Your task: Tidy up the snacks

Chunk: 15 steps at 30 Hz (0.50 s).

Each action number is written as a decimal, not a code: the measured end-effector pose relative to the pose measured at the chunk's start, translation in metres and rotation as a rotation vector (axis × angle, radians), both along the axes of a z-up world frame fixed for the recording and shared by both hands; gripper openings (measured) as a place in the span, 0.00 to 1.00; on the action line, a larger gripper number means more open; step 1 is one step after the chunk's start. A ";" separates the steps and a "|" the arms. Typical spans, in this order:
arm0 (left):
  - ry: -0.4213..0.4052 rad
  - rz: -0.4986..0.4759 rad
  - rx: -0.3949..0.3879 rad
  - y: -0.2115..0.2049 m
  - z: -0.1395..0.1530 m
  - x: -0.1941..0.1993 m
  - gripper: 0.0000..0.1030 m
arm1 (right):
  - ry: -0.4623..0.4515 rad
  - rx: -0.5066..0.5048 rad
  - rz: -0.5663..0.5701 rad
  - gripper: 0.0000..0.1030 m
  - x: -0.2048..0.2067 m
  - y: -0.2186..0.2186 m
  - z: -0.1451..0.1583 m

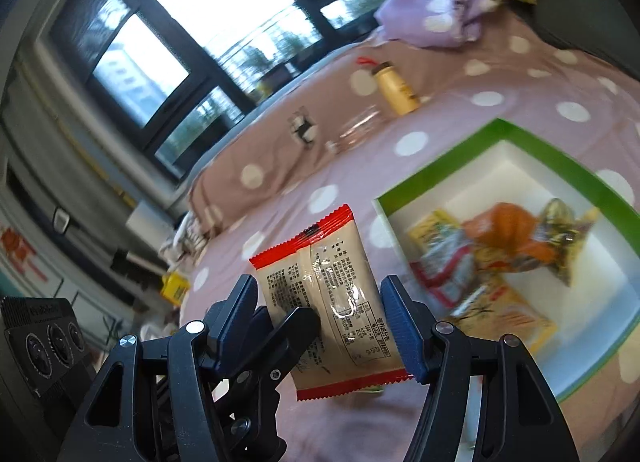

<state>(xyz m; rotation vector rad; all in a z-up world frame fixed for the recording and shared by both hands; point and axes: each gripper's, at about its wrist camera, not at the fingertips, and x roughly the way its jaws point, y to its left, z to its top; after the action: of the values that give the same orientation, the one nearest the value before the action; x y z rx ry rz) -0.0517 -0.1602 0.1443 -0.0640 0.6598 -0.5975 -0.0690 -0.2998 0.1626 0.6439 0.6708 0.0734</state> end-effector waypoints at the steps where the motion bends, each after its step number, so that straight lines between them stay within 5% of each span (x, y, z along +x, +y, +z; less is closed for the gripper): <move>1: 0.001 -0.018 0.008 -0.009 -0.001 0.002 0.28 | 0.007 0.012 -0.019 0.65 -0.001 -0.008 -0.002; 15: 0.120 -0.170 0.075 -0.072 -0.025 0.021 0.28 | 0.143 0.063 -0.168 0.65 -0.001 -0.065 -0.033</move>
<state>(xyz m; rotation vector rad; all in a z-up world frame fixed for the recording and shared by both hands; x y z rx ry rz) -0.0308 -0.2323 0.1194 0.0274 0.8086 -0.7357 -0.0703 -0.3650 0.1296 0.7687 0.7519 -0.1090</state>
